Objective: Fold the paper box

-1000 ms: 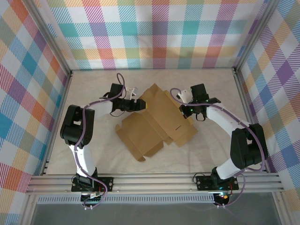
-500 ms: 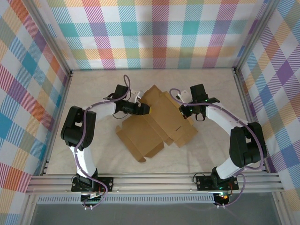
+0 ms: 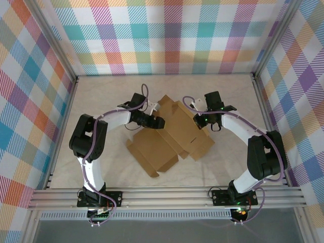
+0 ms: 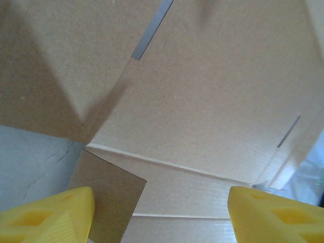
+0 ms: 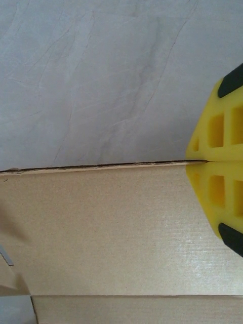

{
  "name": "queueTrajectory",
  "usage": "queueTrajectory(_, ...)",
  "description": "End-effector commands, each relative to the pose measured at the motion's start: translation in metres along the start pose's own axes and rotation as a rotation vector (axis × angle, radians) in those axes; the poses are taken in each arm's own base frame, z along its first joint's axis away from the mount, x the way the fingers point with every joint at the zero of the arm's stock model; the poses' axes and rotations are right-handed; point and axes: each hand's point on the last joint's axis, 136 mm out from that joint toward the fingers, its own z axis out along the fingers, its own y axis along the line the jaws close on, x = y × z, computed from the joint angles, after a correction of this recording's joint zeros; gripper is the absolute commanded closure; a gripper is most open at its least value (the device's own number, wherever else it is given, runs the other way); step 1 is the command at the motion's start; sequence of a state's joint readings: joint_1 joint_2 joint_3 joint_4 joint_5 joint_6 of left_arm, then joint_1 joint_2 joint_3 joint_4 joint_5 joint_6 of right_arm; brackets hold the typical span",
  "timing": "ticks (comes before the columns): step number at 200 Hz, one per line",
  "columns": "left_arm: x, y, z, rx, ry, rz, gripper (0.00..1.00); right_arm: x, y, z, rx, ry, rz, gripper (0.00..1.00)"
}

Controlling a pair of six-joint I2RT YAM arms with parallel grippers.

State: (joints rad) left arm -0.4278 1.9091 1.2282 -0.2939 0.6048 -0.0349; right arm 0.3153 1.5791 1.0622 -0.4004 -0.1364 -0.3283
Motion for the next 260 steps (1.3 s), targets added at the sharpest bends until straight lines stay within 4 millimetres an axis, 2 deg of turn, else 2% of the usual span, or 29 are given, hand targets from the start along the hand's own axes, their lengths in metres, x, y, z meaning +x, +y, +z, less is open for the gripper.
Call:
queueTrajectory(1, 0.015, 0.01, 0.01, -0.09, 0.056, 0.02, 0.3, -0.012, -0.004, 0.0, 0.002, -0.028, 0.024, 1.0)
queueTrajectory(50, 0.018, 0.007, 0.019, -0.183, 0.061, 0.075, 0.31, -0.006, -0.005, 0.006, 0.007, -0.005, 0.045, 1.0)
queueTrajectory(82, 0.026, 0.007, 0.025, -0.26, 0.106, 0.123, 0.37, -0.003, -0.009, 0.007, 0.024, 0.006, 0.051, 1.0)
queueTrajectory(90, 0.025, 0.004, 0.025, -0.248, 0.103, 0.123, 0.43, -0.002, -0.01, 0.008, 0.033, 0.011, 0.052, 1.0)
queueTrajectory(98, 0.024, 0.001, 0.025, -0.234, 0.09, 0.116, 0.44, -0.001, -0.011, 0.008, 0.038, 0.017, 0.051, 1.0)
queueTrajectory(146, 0.01, -0.025, 0.019, -0.1, 0.033, 0.07, 0.42, 0.002, -0.015, 0.008, 0.057, 0.027, 0.058, 1.0)
queueTrajectory(173, 0.005, -0.03, 0.017, -0.041, 0.018, 0.024, 0.44, 0.004, -0.015, 0.008, 0.063, 0.031, 0.059, 1.0)
queueTrajectory(180, 0.007, -0.029, 0.018, -0.041, 0.026, 0.018, 0.47, 0.006, -0.015, 0.009, 0.066, 0.032, 0.059, 1.0)
queueTrajectory(185, 0.009, -0.028, 0.02, -0.039, 0.037, 0.015, 0.54, 0.006, -0.015, 0.009, 0.065, 0.033, 0.06, 1.0)
queueTrajectory(195, 0.015, -0.024, 0.026, -0.046, 0.063, 0.009, 0.57, 0.006, -0.015, 0.009, 0.066, 0.032, 0.061, 1.0)
queueTrajectory(260, 0.049, 0.014, 0.054, -0.17, 0.183, -0.037, 0.53, 0.003, -0.016, 0.008, 0.07, 0.022, 0.06, 1.0)
